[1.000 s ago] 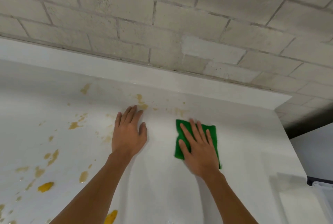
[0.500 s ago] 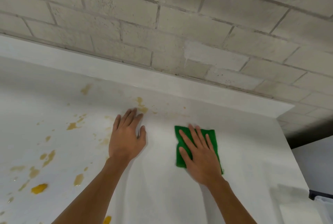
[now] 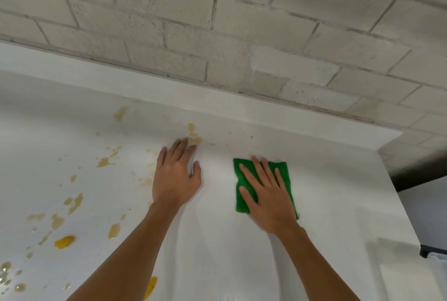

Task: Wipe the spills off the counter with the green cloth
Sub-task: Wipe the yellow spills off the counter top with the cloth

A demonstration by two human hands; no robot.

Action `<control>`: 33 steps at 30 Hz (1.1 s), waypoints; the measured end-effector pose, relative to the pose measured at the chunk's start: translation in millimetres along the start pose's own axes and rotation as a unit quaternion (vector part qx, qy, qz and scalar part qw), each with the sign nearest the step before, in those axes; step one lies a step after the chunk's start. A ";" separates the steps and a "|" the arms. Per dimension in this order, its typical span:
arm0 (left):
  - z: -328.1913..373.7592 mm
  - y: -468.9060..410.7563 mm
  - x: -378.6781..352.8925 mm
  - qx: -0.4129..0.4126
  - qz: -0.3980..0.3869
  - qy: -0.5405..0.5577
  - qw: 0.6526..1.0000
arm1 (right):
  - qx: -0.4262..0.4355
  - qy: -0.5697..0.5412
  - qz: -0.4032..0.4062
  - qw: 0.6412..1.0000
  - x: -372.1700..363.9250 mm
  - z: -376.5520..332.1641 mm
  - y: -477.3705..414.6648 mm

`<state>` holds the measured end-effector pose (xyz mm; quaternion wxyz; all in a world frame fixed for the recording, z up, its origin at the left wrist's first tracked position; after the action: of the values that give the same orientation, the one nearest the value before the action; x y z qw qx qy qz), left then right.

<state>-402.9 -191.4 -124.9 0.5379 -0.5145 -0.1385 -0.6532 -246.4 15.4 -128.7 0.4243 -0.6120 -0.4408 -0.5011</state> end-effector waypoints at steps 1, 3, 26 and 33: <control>0.2 -0.2 0.1 0.000 0.002 0.002 1.000 | -0.035 0.004 0.004 0.999 0.5 9.9 -4.7; 0.2 -0.4 0.1 0.000 0.004 0.003 1.000 | -0.102 0.016 0.014 0.995 0.4 19.9 -23.6; 1.4 -0.8 -0.2 -0.003 0.009 -0.020 1.000 | -0.049 -0.012 -0.002 0.999 -6.4 -17.3 -66.9; 4.5 -3.3 0.9 0.001 -0.008 -0.045 0.999 | 0.000 -0.013 0.023 1.000 6.7 33.9 -19.5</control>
<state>-403.3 -187.4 -120.9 0.5269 -0.5416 -0.1673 -0.6333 -256.3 53.6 -125.2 0.4300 -0.6285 -0.4317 -0.4834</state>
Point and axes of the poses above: each hand's wrist, its own y-axis away from the middle knuckle, its own x-axis out of the back of the hand, z = x × y, the point moved 6 cm from there along -y, towards the middle knuckle, and after that the axes turned 6 degrees about z, right-handed, at the moved point
